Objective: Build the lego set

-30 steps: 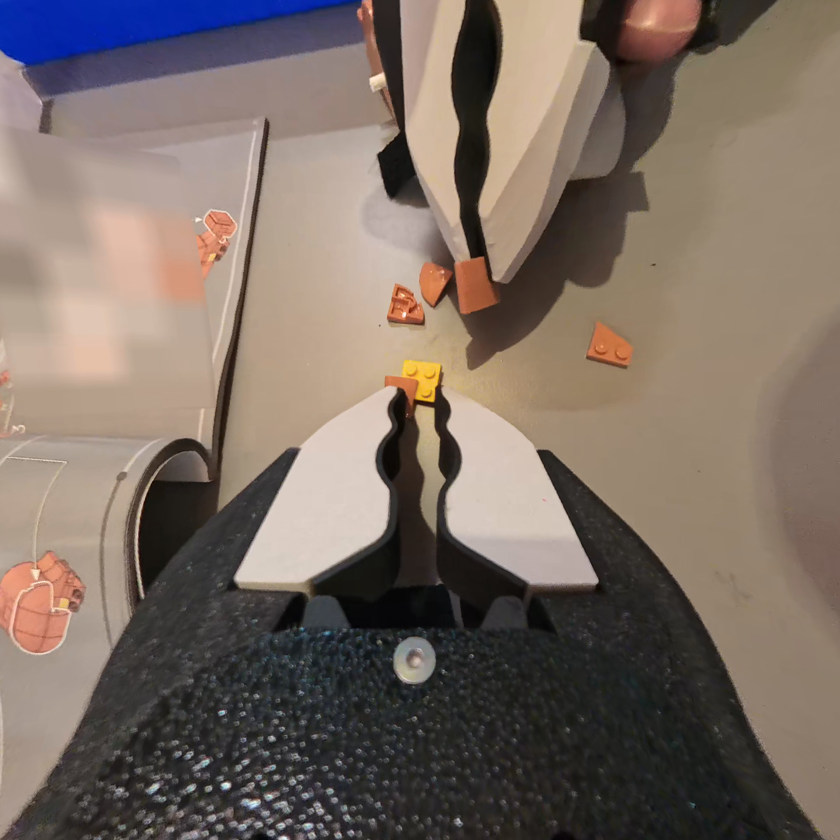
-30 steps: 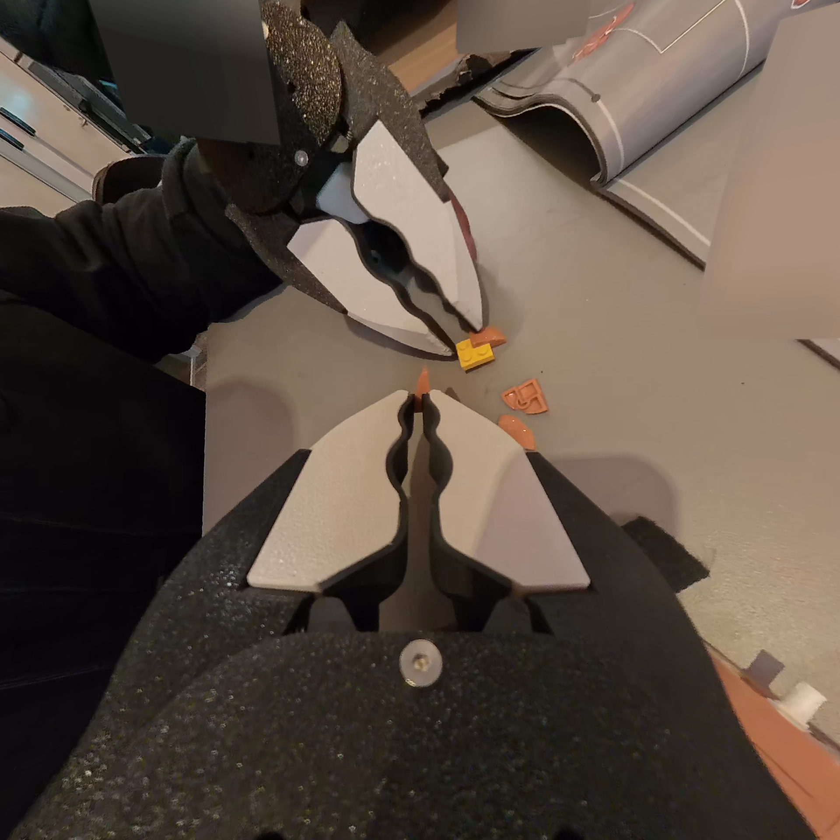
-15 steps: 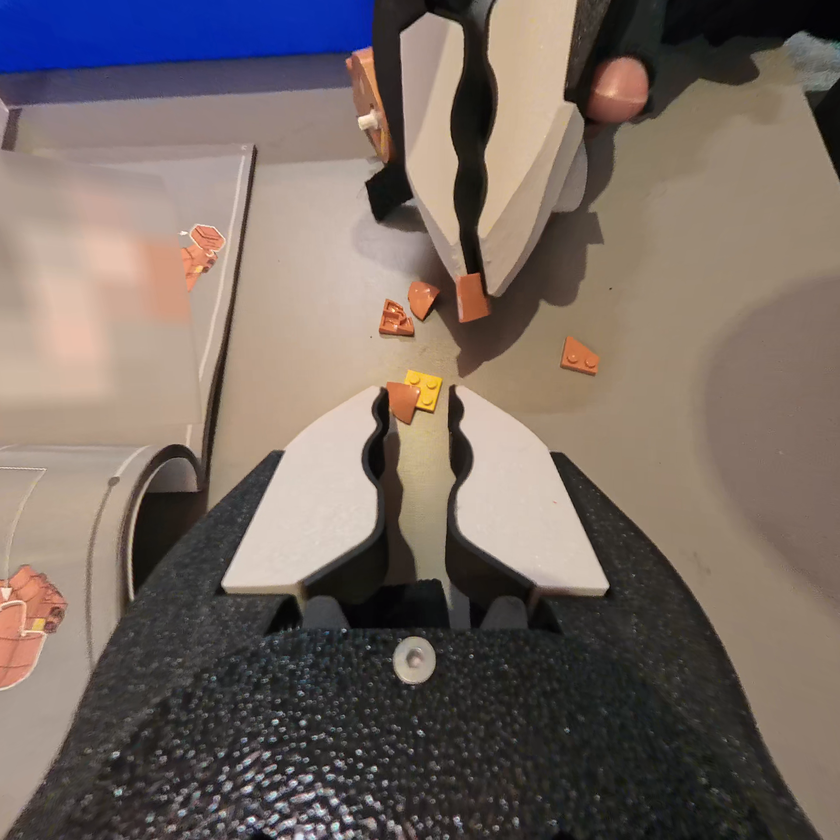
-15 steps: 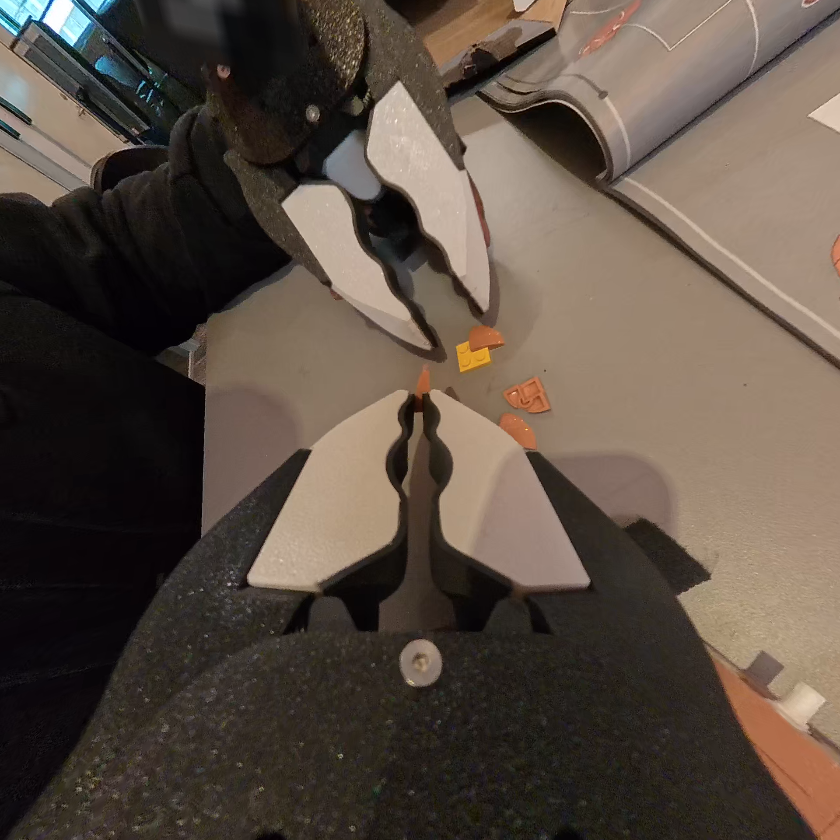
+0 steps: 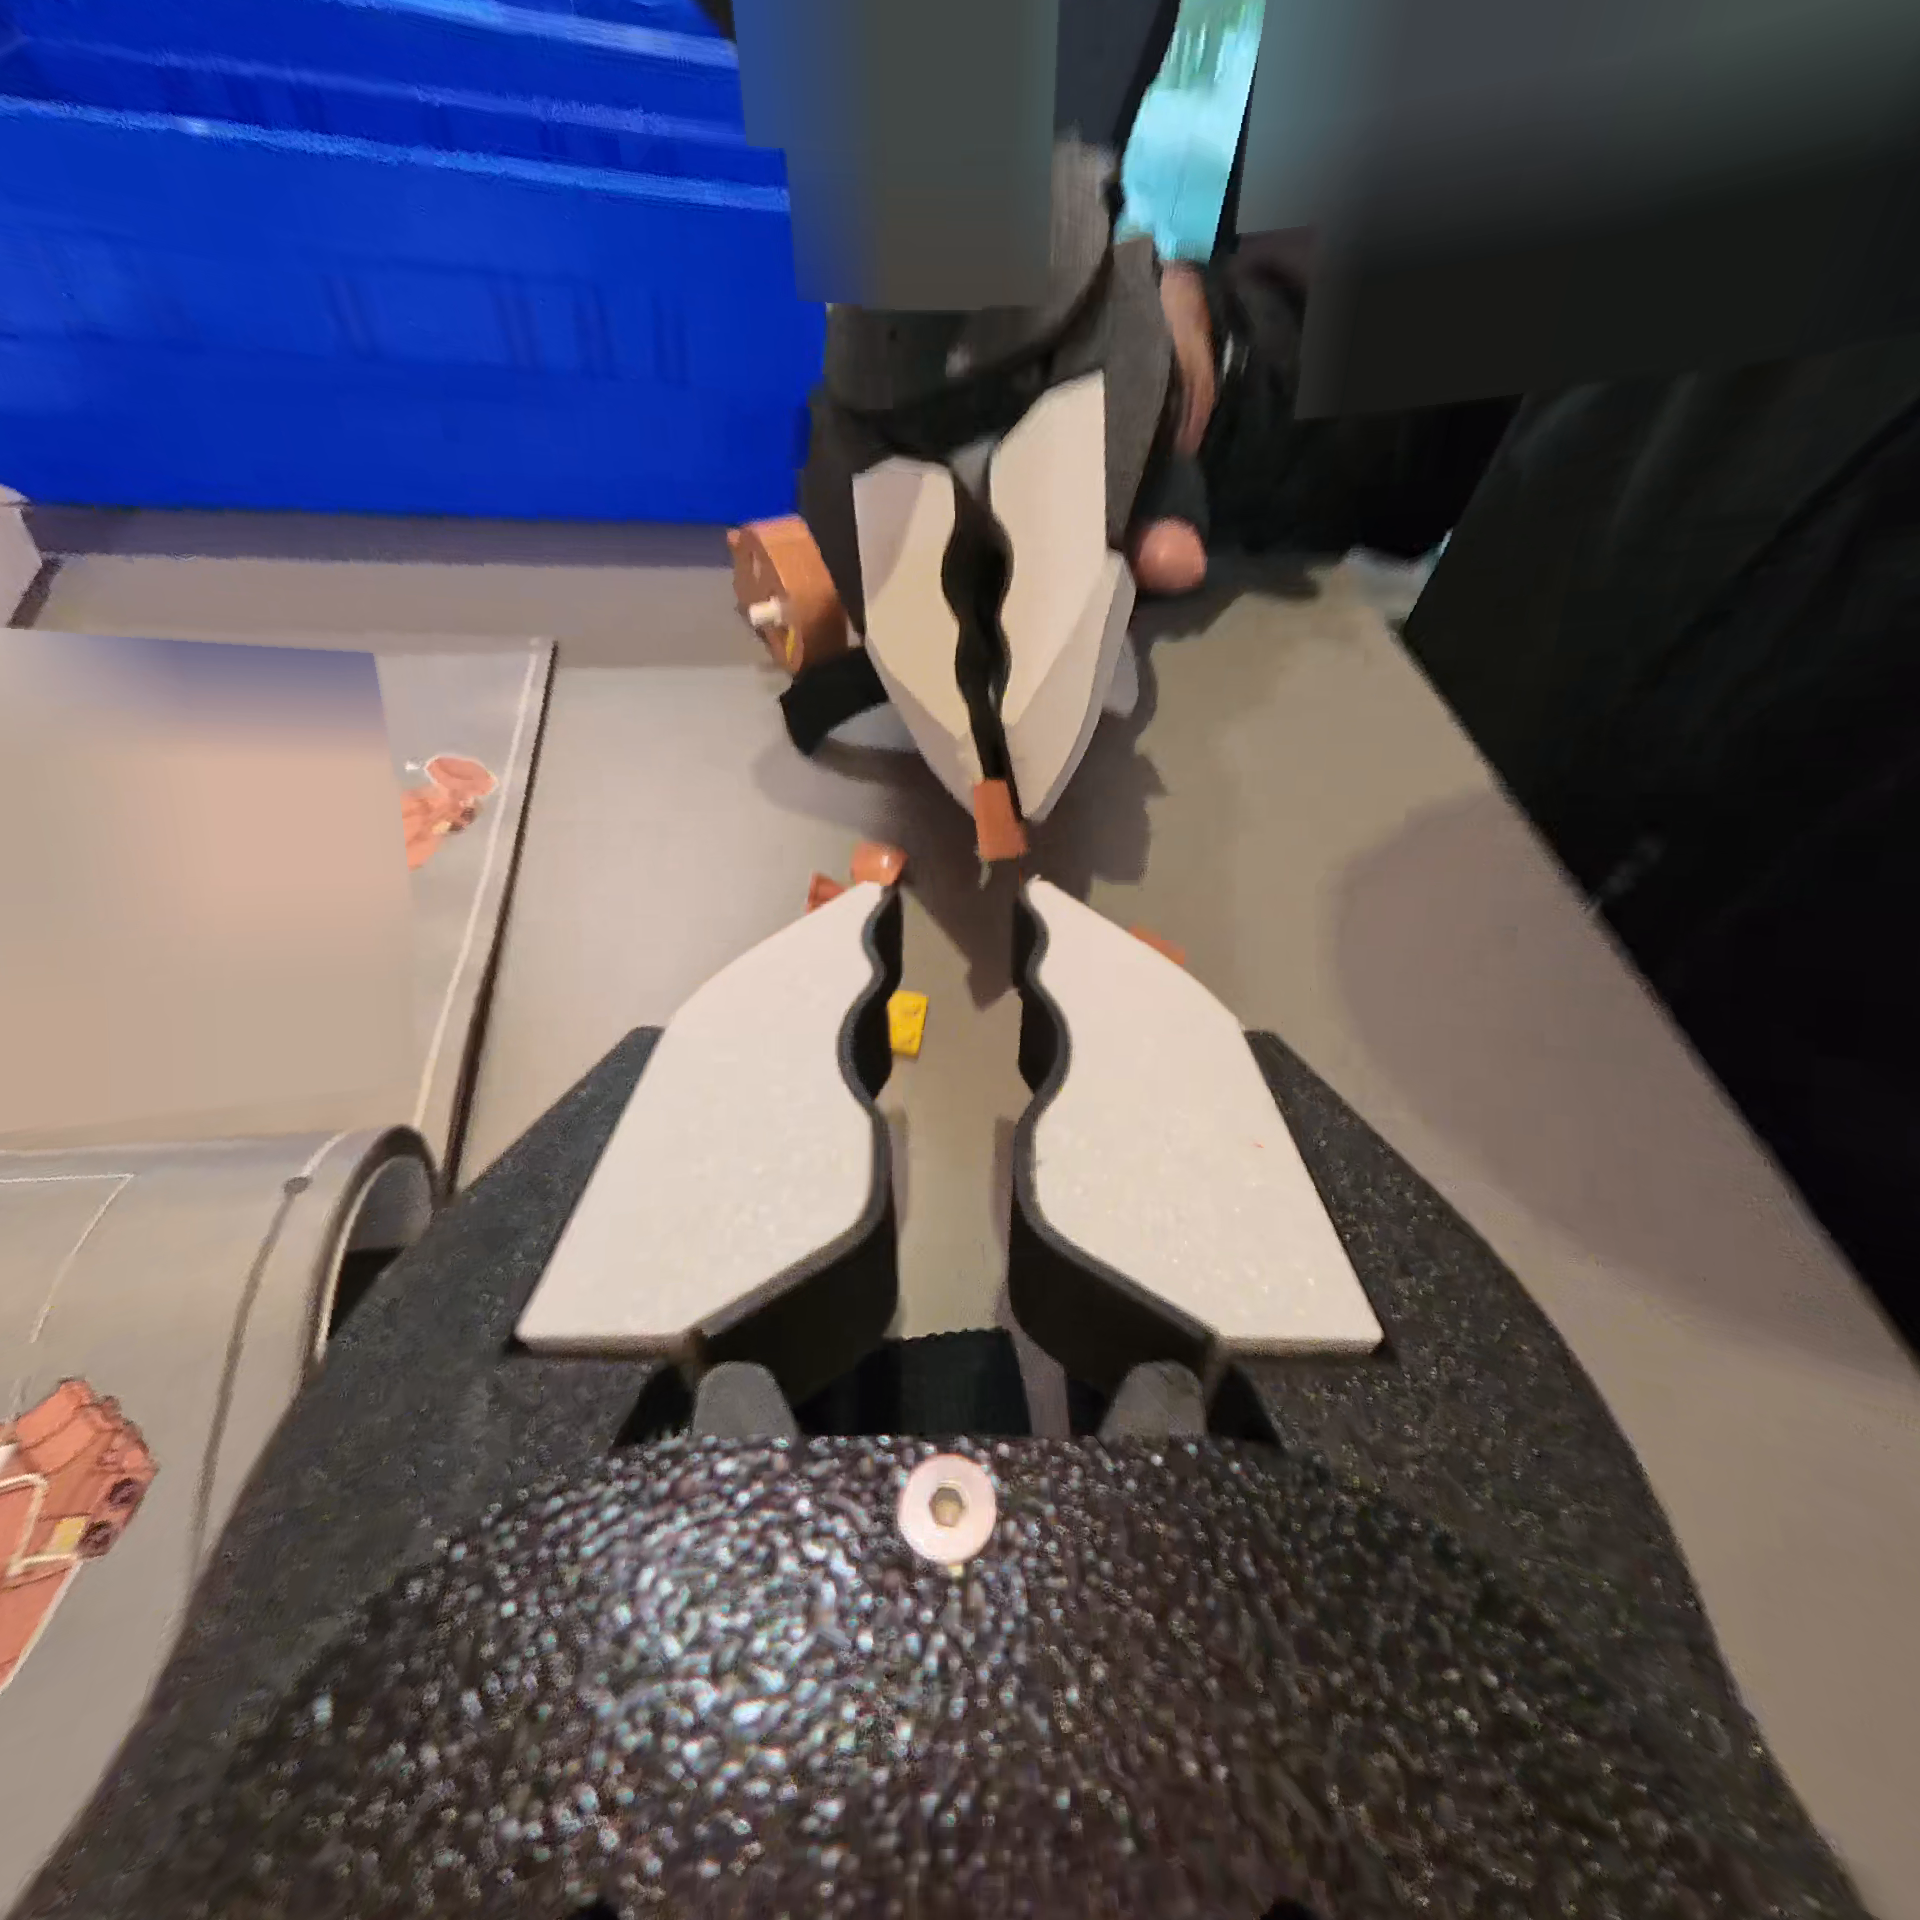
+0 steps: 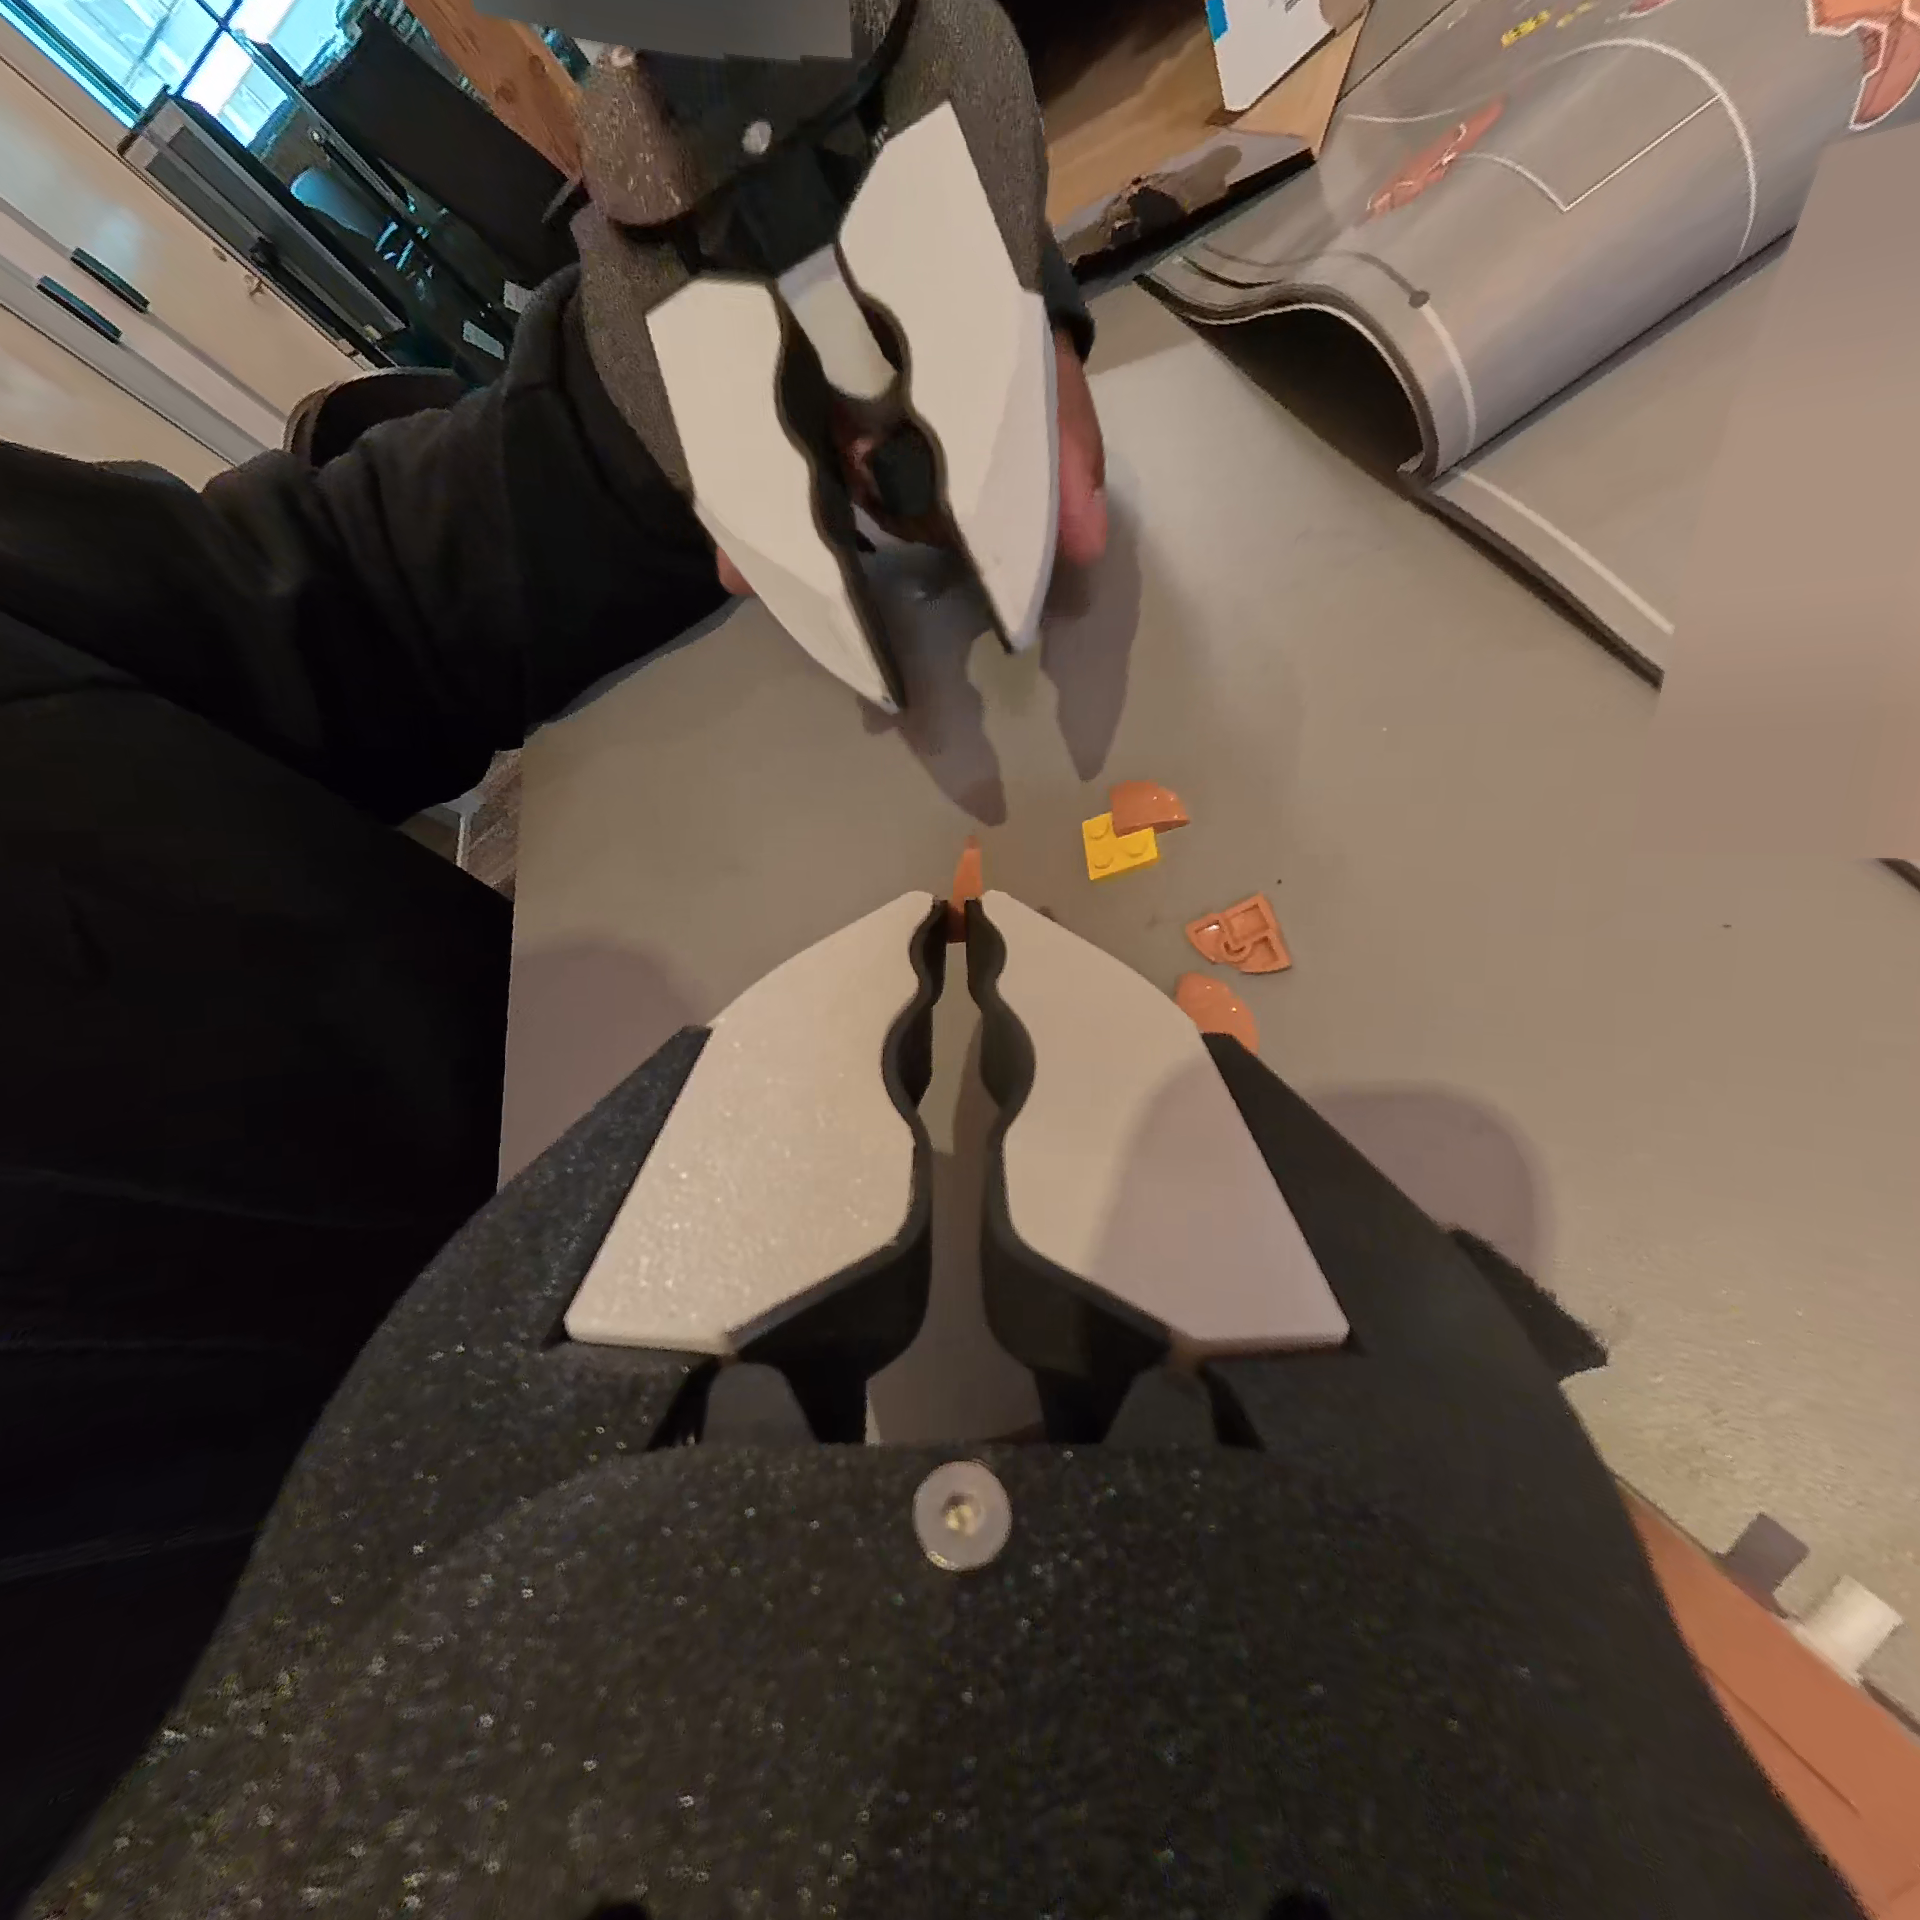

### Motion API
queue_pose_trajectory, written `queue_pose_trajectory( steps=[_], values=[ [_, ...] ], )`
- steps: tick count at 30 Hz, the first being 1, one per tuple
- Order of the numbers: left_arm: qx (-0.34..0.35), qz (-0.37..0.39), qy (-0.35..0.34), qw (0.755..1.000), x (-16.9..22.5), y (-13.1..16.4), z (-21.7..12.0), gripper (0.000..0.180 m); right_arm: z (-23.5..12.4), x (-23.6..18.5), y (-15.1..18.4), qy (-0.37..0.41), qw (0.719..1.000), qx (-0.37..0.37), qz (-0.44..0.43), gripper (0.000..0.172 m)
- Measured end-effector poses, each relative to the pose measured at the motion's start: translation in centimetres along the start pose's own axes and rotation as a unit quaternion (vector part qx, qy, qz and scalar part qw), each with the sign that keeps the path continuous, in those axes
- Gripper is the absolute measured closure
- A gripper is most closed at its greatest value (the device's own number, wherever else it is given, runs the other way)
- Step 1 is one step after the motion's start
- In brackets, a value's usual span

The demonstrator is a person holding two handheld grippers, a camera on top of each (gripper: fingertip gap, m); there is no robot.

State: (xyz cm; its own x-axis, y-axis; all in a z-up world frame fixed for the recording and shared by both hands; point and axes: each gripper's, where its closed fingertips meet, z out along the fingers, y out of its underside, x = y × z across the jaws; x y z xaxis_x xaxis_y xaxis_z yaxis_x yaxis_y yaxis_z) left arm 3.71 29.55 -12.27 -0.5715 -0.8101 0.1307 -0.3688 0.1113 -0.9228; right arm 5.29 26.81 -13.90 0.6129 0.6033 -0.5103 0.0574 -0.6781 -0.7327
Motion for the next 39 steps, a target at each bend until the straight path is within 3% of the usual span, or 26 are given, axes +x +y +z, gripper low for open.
queue_pose_trajectory(
  steps=[4, 13, 20, 25, 32, 39],
  values=[
    [-0.107, 0.073, -0.045, 0.991, -1.3, 2.2, 0.5, 0.157, -0.1, 0.1, 0.1, 0.003, 1.0, -0.005, -0.006, 0.169],
    [-0.22, 0.048, -0.072, 0.972, -2.1, 5.1, 1.8, 0.151, -0.6, 0.2, -0.3, 0.009, 1.0, 0.001, -0.012, 0.169],
    [-0.247, 0.043, -0.054, 0.967, -0.5, 5.2, 2.4, 0.155, -1.1, 0.5, -0.6, 0.014, 1.0, 0.007, -0.012, 0.169],
    [-0.236, 0.058, -0.061, 0.968, -1.6, 4.9, 2.5, 0.145, -1.0, 0.5, -0.5, 0.012, 1.0, 0.005, -0.011, 0.169],
    [-0.237, 0.076, -0.013, 0.969, -1.3, 5.3, 2.8, 0.14, -0.9, 0.2, -0.4, 0.009, 1.0, 0.001, -0.018, 0.169],
    [-0.225, 0.069, -0.009, 0.972, -0.8, 5.3, 3.1, 0.156, -0.9, 0.4, -0.4, 0.012, 1.0, 0.002, -0.012, 0.169]
  ],
)
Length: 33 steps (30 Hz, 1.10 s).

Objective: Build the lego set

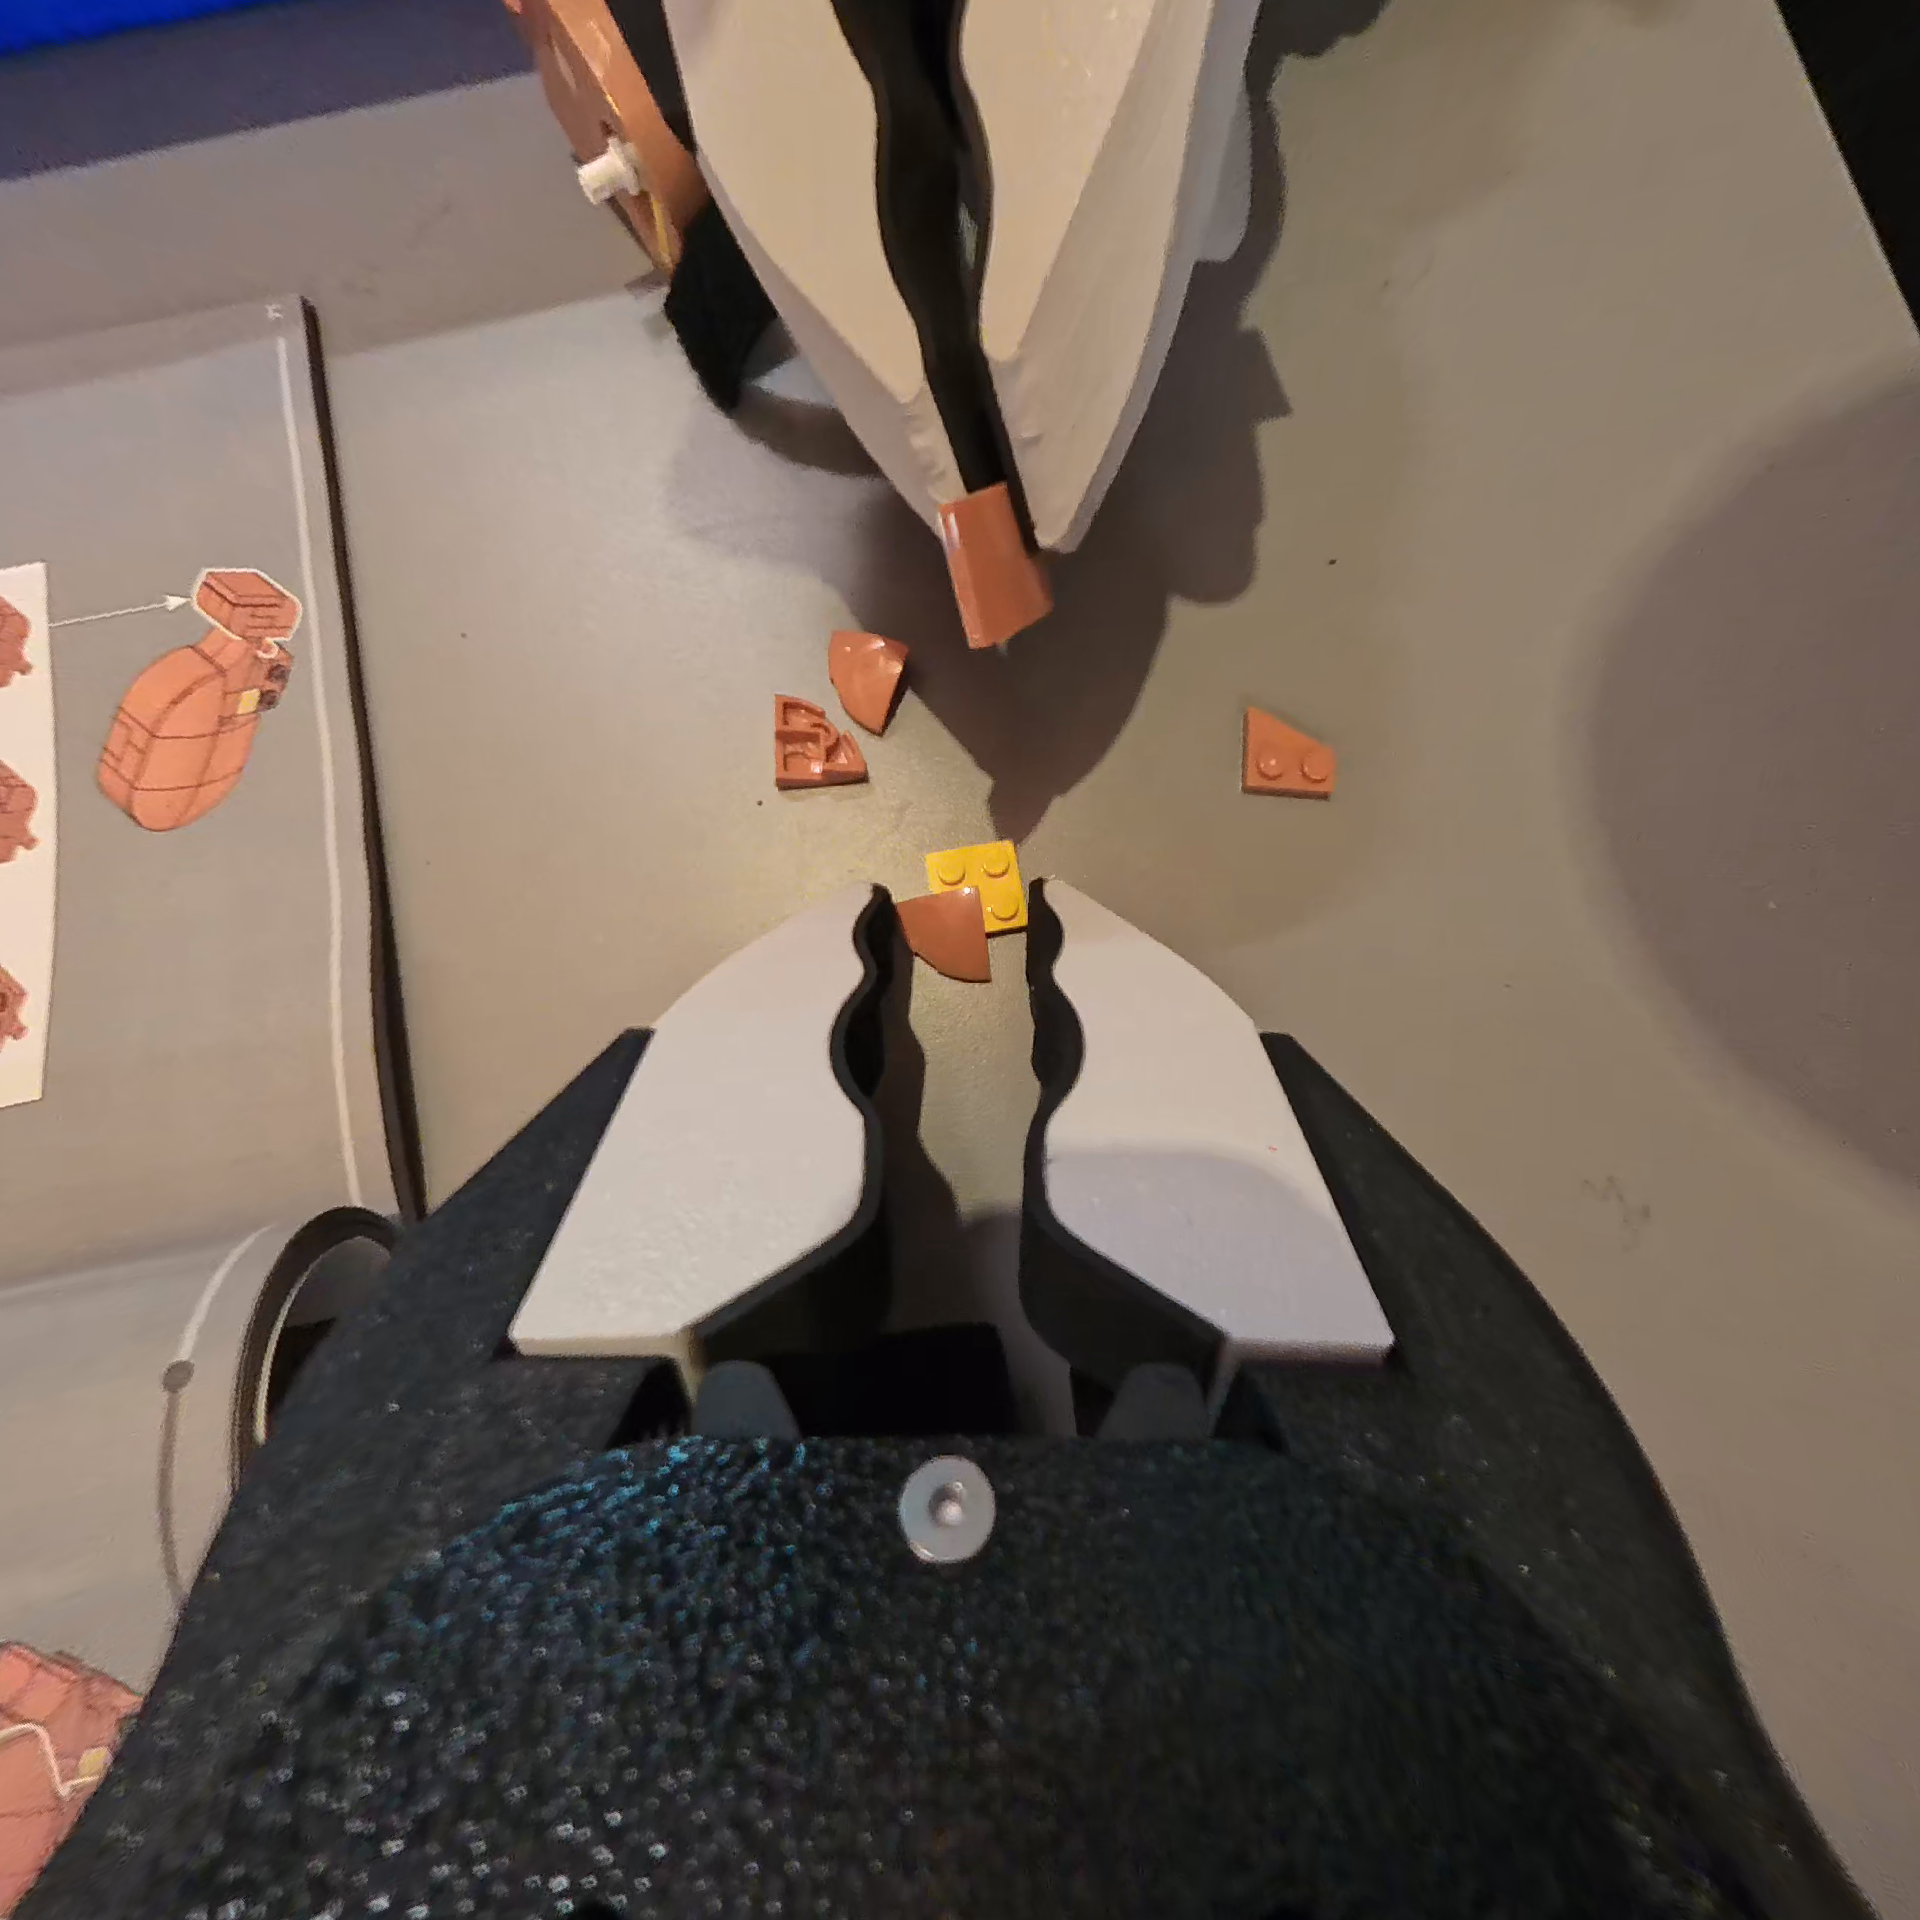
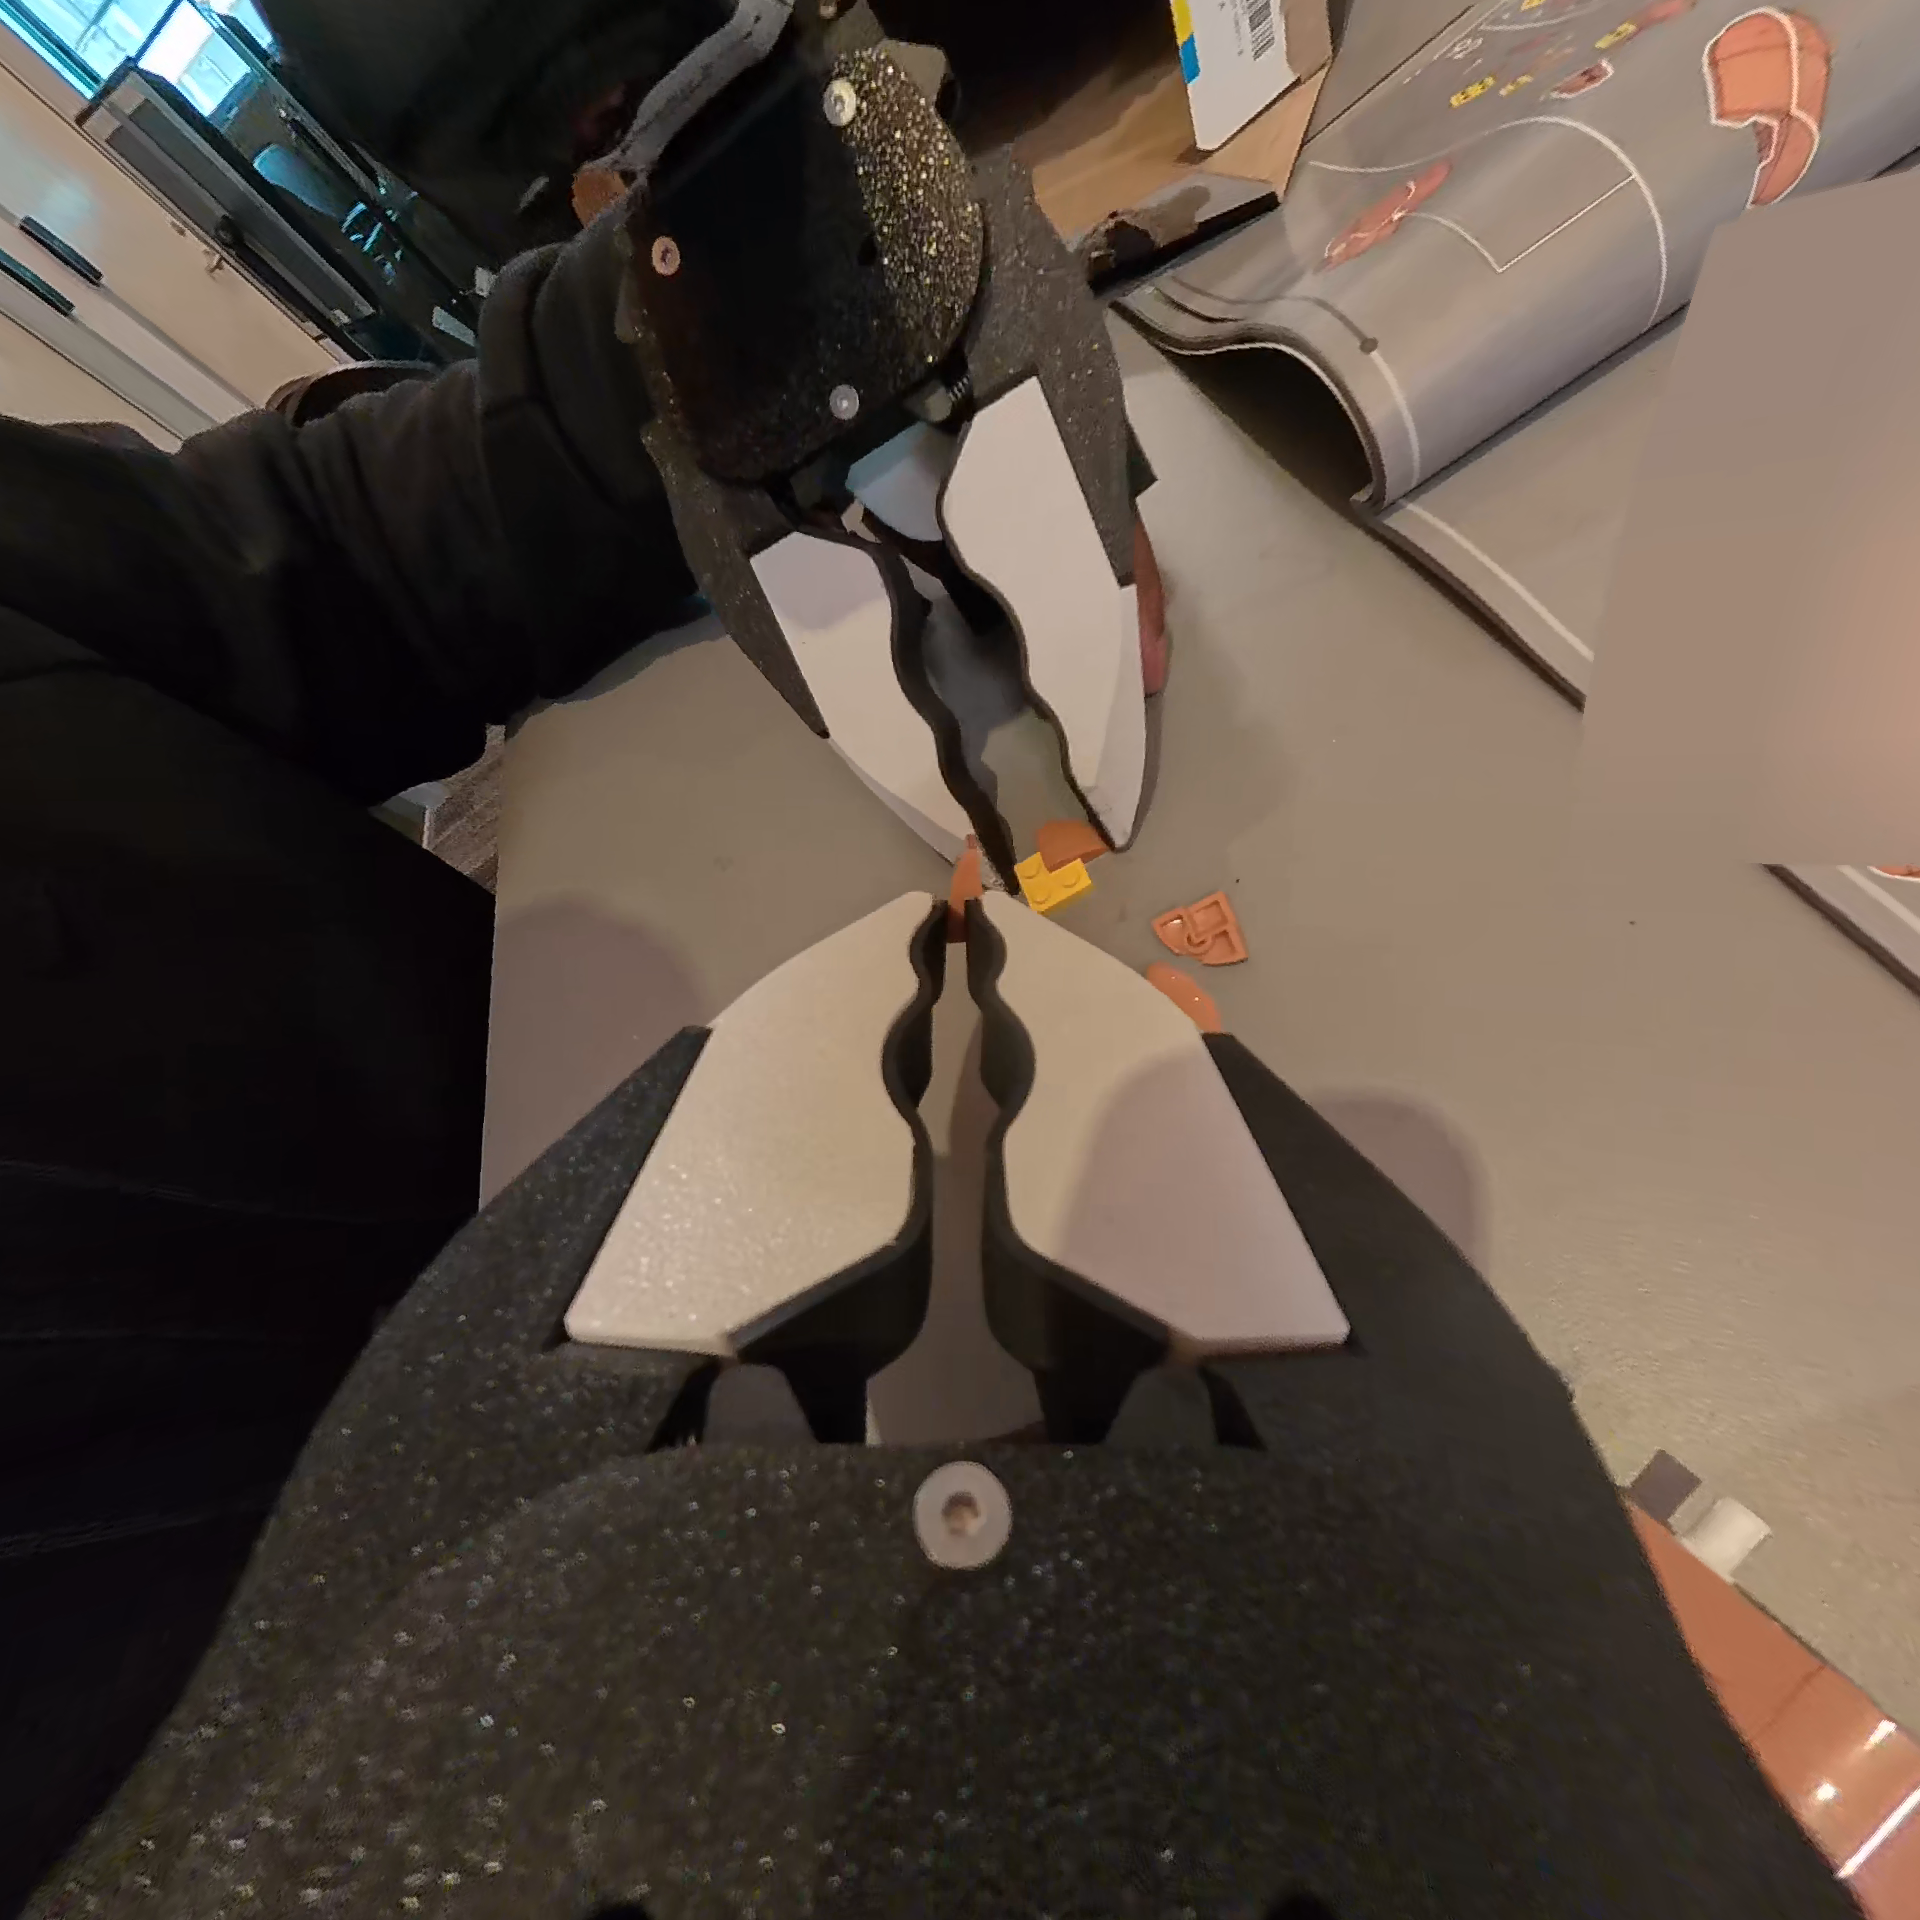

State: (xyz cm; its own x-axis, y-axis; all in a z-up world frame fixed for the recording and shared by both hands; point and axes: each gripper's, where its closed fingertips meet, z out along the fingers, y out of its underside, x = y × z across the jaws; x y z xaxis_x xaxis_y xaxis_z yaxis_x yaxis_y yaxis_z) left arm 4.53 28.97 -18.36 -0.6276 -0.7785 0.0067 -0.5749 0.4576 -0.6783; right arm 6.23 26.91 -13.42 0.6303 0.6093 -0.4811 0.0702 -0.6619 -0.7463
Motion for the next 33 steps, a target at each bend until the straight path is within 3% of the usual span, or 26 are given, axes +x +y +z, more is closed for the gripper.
queue_pose_trajectory(
  steps=[7, 16, 33],
  values=[
    [0.013, 0.02, -0.061, 0.998, -0.1, -0.3, -0.2, 0.157, 0.3, 0.1, 0.2, 0.003, 1.0, 0.0, 0.016, 0.169],
    [0.057, 0.065, -0.178, 0.98, -0.7, -3.0, -1.7, 0.157, 0.3, 0.5, -0.8, -0.01, 0.998, 0.04, 0.056, 0.169],
    [0.087, 0.101, -0.253, 0.958, -1.1, -5.0, -2.9, 0.164, 0.0, 1.0, -1.5, -0.015, 0.994, 0.071, 0.085, 0.169]
  ],
)
